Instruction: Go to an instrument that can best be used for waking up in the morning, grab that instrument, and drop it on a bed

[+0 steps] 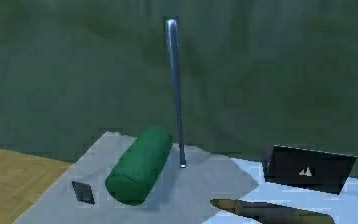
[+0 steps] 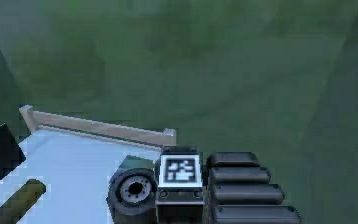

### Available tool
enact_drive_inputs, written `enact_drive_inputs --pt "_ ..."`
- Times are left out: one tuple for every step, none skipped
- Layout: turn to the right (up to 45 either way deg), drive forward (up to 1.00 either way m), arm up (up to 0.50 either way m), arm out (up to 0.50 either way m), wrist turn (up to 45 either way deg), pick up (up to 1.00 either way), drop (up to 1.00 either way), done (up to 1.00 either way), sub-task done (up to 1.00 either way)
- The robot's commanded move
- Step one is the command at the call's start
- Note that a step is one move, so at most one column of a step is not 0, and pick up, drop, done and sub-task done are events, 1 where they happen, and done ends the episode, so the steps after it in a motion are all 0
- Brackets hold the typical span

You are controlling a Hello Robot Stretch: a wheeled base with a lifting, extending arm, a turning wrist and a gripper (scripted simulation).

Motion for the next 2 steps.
enact_drive_inputs --pt "-45.0 0.0 0.0 0.0 0.0 0.0 0.0 0.0 0.0" --pt "-33.0 0.0 0.0 0.0 0.0 0.0 0.0 0.0 0.0"
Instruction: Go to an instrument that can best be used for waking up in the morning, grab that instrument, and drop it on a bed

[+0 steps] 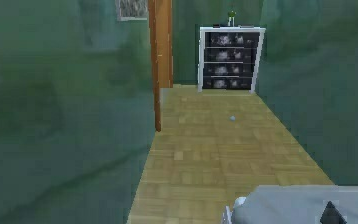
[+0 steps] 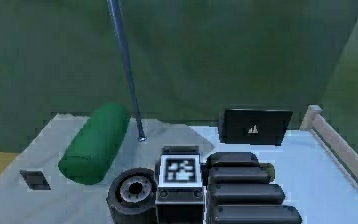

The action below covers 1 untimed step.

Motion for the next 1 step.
enact_drive_inputs --pt "0.0 0.2 0.0 0.0 0.0 0.0 0.0 0.0 0.0"
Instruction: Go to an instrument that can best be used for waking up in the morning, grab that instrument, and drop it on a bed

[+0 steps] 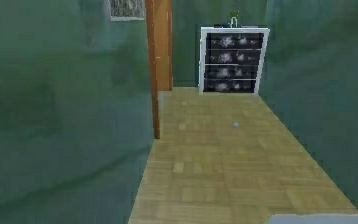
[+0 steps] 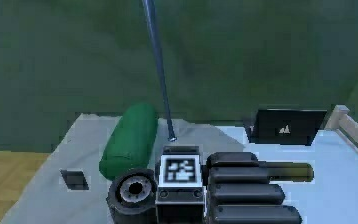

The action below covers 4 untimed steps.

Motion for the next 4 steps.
enact_drive_inputs --pt "45.0 0.0 0.0 0.0 0.0 0.0 0.0 0.0 0.0" --pt "45.0 0.0 0.0 0.0 0.0 0.0 0.0 0.0 0.0" --pt "18.0 0.0 0.0 0.0 0.0 0.0 0.0 0.0 0.0" --pt "-45.0 0.0 0.0 0.0 0.0 0.0 0.0 0.0 0.0"
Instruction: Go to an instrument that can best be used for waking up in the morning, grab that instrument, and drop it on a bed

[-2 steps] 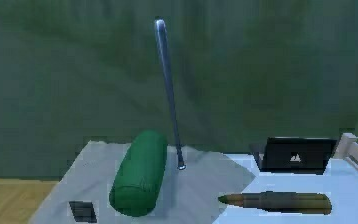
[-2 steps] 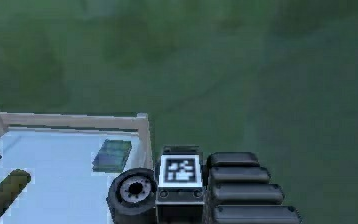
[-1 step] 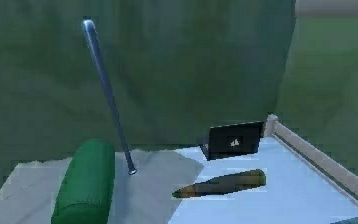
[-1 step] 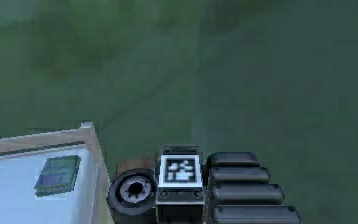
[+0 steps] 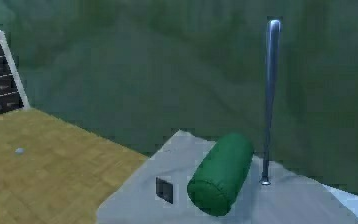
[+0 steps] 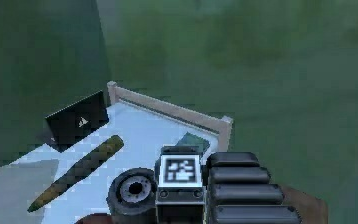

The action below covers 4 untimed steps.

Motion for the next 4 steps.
enact_drive_inputs --pt "-39.0 0.0 0.0 0.0 0.0 0.0 0.0 0.0 0.0" --pt "-3.0 0.0 0.0 0.0 0.0 0.0 0.0 0.0 0.0" --pt "0.0 0.0 0.0 0.48 0.0 0.0 0.0 0.0 0.0" --pt "0.0 0.0 0.0 0.0 45.0 0.0 0.0 0.0 0.0"
